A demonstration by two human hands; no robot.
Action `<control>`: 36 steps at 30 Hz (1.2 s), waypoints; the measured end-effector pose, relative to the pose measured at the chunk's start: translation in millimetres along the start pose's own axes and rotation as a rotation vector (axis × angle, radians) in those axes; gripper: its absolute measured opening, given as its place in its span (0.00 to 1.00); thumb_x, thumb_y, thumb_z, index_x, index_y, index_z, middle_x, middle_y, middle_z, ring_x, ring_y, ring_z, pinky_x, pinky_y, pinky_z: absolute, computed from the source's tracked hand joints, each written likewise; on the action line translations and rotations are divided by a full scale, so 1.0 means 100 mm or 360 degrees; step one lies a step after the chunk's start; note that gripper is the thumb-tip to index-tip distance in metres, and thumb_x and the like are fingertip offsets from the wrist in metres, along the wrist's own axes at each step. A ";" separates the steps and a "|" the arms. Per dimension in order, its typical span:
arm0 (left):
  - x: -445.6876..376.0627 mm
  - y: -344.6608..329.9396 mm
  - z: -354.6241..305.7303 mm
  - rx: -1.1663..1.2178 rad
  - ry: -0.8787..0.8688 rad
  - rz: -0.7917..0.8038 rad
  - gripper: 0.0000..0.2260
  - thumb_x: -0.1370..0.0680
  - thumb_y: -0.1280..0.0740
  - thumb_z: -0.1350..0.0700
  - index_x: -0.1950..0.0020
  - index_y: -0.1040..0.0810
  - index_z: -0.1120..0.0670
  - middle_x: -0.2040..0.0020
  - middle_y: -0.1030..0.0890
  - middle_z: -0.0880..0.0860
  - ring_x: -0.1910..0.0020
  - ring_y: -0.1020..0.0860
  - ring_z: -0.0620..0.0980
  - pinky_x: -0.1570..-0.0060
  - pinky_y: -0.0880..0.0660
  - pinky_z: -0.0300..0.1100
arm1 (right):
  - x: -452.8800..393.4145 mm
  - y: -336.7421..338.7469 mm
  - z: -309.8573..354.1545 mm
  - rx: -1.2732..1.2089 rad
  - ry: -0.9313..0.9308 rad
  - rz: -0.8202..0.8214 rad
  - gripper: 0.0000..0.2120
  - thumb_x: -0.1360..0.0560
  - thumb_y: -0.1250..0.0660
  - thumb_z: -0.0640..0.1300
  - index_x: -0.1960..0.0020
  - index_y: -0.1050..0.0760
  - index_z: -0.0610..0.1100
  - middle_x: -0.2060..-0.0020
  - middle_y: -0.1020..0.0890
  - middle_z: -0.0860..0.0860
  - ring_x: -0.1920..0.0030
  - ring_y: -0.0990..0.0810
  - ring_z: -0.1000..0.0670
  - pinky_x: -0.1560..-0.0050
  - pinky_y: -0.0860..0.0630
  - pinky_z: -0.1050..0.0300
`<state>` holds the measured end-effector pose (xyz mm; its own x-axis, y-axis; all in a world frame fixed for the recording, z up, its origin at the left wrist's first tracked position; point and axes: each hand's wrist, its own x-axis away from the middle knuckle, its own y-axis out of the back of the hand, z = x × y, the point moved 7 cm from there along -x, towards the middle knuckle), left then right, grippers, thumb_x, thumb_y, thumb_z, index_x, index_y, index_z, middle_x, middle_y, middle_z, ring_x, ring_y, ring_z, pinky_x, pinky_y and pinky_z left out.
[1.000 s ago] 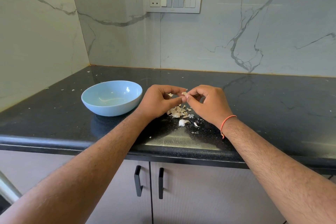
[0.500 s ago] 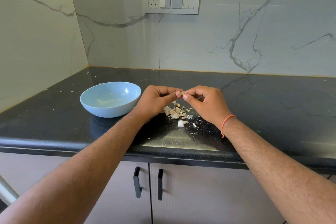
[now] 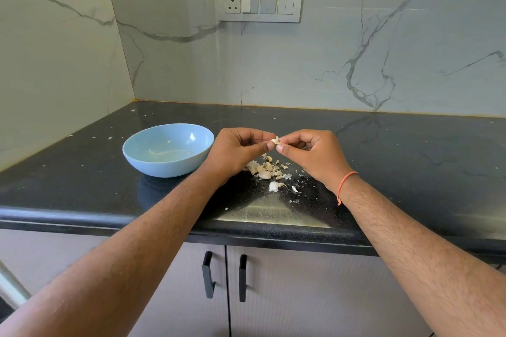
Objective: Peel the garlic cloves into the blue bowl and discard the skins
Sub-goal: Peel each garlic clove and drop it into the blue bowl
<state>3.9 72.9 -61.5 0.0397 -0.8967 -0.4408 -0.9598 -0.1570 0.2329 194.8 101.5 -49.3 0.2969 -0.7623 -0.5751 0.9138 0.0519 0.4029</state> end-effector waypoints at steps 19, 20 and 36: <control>0.01 0.00 -0.01 -0.0092 0.0049 0.0029 0.08 0.22 0.23 0.55 0.44 0.12 0.55 0.54 0.11 0.48 0.56 0.14 0.42 0.52 0.20 0.35 | 0.00 -0.07 -0.07 -0.0110 -0.0133 0.0124 0.05 0.20 0.27 0.43 0.49 0.13 0.50 0.59 0.12 0.53 0.60 0.14 0.55 0.60 0.20 0.58; 0.01 -0.01 0.00 -0.0097 0.0060 0.0027 0.08 0.22 0.23 0.55 0.44 0.11 0.56 0.55 0.11 0.48 0.57 0.14 0.42 0.54 0.21 0.34 | 0.00 -0.06 -0.06 -0.0082 -0.0108 0.0116 0.05 0.20 0.27 0.43 0.50 0.13 0.51 0.60 0.12 0.54 0.60 0.14 0.55 0.60 0.19 0.57; 0.01 -0.03 0.03 0.0105 0.0188 0.0146 0.08 0.19 0.26 0.56 0.45 0.13 0.59 0.52 0.11 0.53 0.62 0.20 0.43 0.65 0.27 0.32 | 0.08 0.00 0.30 0.0432 0.0514 -0.0237 0.04 0.23 0.24 0.44 0.48 0.12 0.49 0.59 0.13 0.58 0.61 0.17 0.60 0.62 0.23 0.67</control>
<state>5.7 73.3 -65.3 -0.0206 -0.9490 -0.3145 -0.9769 -0.0479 0.2085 189.0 75.9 -32.8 0.2783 -0.5056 -0.8167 0.8601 -0.2474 0.4462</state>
